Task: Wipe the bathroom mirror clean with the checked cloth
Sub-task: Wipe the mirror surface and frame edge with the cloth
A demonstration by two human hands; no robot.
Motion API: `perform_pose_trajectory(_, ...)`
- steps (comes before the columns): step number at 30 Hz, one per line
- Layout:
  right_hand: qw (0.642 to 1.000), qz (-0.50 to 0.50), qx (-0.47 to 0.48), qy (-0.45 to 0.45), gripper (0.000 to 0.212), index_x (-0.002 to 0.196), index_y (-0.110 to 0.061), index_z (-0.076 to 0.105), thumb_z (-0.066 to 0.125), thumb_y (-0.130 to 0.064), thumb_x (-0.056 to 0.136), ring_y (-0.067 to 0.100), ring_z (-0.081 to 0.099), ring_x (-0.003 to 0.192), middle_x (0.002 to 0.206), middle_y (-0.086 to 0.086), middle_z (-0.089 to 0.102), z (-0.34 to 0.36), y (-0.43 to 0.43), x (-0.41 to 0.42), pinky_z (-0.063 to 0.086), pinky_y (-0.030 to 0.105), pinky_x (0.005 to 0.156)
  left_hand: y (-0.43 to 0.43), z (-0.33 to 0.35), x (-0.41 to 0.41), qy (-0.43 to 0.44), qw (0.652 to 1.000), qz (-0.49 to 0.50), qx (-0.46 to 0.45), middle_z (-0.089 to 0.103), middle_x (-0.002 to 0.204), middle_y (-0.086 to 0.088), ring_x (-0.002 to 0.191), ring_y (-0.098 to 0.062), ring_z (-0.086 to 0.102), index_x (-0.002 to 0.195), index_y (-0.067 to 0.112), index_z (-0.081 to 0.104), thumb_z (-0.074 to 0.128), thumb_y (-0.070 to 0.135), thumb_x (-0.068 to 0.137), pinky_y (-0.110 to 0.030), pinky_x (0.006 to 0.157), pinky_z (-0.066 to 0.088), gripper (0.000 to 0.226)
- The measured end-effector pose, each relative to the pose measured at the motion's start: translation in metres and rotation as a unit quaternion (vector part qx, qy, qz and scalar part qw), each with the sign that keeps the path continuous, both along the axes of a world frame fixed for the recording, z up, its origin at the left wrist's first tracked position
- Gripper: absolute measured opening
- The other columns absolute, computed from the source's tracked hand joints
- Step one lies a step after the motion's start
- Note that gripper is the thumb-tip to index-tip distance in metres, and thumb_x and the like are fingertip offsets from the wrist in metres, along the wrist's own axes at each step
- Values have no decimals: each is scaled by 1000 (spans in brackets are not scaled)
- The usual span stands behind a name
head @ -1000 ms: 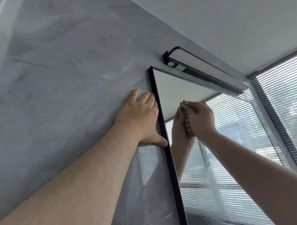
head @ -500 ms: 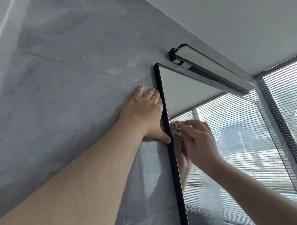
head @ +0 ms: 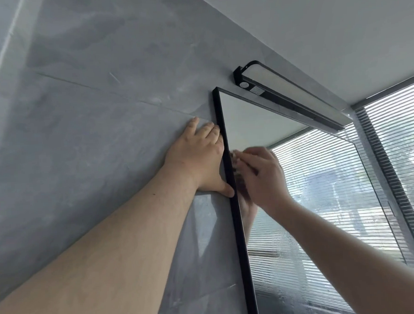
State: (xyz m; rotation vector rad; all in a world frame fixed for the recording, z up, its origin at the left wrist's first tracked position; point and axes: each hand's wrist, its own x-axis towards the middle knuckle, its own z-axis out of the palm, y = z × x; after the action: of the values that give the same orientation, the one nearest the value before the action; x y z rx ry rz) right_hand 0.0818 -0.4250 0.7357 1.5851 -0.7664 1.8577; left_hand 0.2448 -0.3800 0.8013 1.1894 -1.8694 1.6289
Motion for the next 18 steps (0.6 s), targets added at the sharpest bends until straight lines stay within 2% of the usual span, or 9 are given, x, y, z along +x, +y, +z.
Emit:
perform_pose_trajectory(2, 1000, -2, -21, 13, 23, 114, -24, 75, 68, -21, 92, 14, 51, 103, 107, -16, 59, -24, -4, -1, 44, 27, 87, -1, 0, 0, 1, 1000, -1, -2, 8, 167, -12, 154, -25, 1, 158, 7, 11, 41, 100, 58, -51, 123, -4, 140)
perform_pose_trajectory(6, 998, -11, -54, 39, 27, 115, -23, 74, 60, -23, 92, 16, 50, 102, 110, -13, 62, -36, -9, -6, 44, 24, 86, -1, 0, 0, 7, 1000, -7, -3, 9, 167, -12, 154, -24, 2, 158, 7, 14, 43, 99, 57, -51, 123, -4, 140)
perform_pose_trajectory(10, 1000, -2, -9, 7, 27, 122, -24, 71, 61, -18, 97, 16, 44, 106, 111, -16, 56, 15, -8, -1, 40, 30, 94, 0, 0, 0, 4, 1000, -5, -7, 9, 167, -11, 154, -24, 2, 158, 8, 14, 44, 98, 59, -51, 123, -4, 137)
perform_pose_trajectory(15, 1000, 11, 13, -23, 29, 126, -24, 68, 55, -27, 101, 13, 43, 110, 117, -11, 60, 92, -1, 10, 29, 22, 89, 0, -1, -1, 1, 1000, 7, -11, 10, 167, -11, 154, -25, 3, 158, 7, 11, 42, 98, 61, -52, 123, -1, 137)
perform_pose_trajectory(18, 999, 15, -1, -37, 26, 121, -26, 71, 59, -25, 98, 19, 54, 113, 117, -6, 66, 123, -1, 13, 39, 27, 94, 0, -1, -1, 0, 1000, -1, -19, 11, 166, -11, 154, -24, 4, 158, 5, 11, 44, 97, 61, -51, 123, -1, 138)
